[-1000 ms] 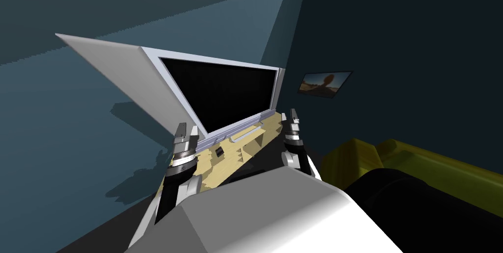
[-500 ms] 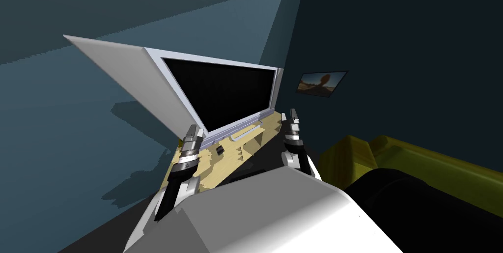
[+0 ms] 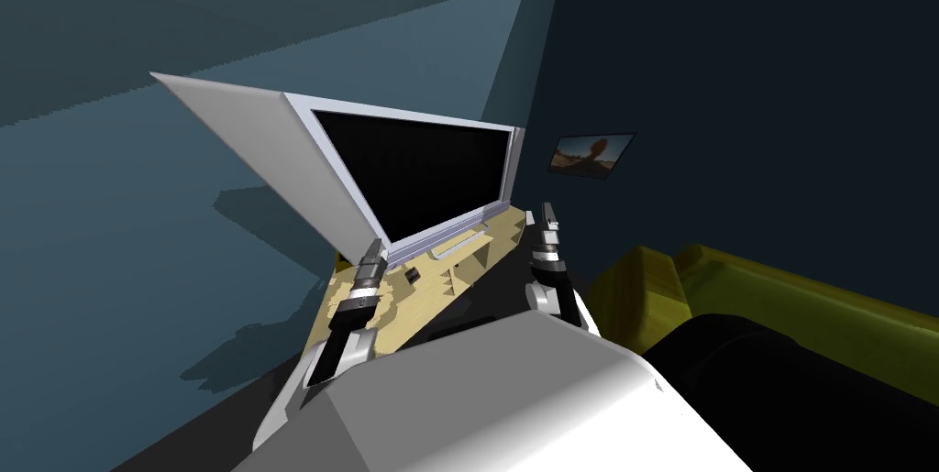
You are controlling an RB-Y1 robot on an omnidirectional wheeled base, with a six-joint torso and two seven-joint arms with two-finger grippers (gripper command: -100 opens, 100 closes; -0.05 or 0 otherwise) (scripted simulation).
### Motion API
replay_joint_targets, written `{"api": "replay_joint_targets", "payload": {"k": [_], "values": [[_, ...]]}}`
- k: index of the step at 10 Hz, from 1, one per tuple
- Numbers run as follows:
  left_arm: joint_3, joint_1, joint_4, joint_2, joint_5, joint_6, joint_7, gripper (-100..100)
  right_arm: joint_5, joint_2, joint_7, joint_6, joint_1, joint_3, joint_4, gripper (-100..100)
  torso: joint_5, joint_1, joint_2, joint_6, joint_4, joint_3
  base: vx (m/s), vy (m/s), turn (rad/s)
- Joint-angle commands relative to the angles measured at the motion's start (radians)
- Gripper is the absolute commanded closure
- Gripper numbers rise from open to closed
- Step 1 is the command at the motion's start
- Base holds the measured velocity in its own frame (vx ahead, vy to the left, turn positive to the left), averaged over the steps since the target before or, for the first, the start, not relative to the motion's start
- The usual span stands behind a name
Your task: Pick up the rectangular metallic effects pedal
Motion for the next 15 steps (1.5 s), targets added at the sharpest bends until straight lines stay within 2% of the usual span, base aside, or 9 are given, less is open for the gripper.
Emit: {"api": "replay_joint_targets", "payload": {"k": [1,6,7,10,12,14,15], "values": [[-0.005,-0.012,0.049,0.011,-0.003,0.045,0.015,-100,0.0,0.0,0.0,0.0,0.0,0.0,0.0,0,0.0,0.0,0.0,0.0,0.0,0.0,-0.07,0.026,-0.046],[-0.024,-0.068,0.197,0.043,-0.004,0.196,0.039,-100,0.0,0.0,0.0,0.0,0.0,0.0,0.0,0,0.0,-0.001,-0.001,0.0,0.0,0.0,-0.057,0.021,-0.067],[-0.024,-0.068,0.208,0.043,-0.004,0.198,0.039,-100,0.0,0.0,0.0,0.0,0.0,0.0,0.0,0,0.0,-0.001,-0.002,0.0,0.0,-0.001,-0.018,0.018,-0.03],[-0.041,-0.111,0.299,0.07,0.005,0.298,0.037,-100,0.0,0.0,0.0,0.0,0.0,0.0,0.0,0,0.0,-0.002,-0.004,0.0,-0.001,-0.002,-0.012,0.013,-0.084],[-0.041,-0.111,0.31,0.07,0.005,0.3,0.037,-100,0.0,0.0,0.0,0.0,0.0,0.0,0.0,0,0.0,-0.002,-0.004,0.0,-0.001,-0.002,-0.004,0.006,-0.016],[-0.054,-0.142,0.373,0.092,0.015,0.363,0.028,-100,0.0,0.0,0.0,0.0,0.0,0.0,0.0,0,-0.001,-0.002,-0.005,0.0,-0.001,-0.003,0.005,0.006,-0.092],[-0.054,-0.142,0.38,0.092,0.015,0.371,0.028,-100,0.0,0.0,0.0,0.0,0.0,0.0,0.0,0,0.0,-0.002,-0.005,0.0,-0.001,-0.003,0.008,0.009,-0.057]]}}
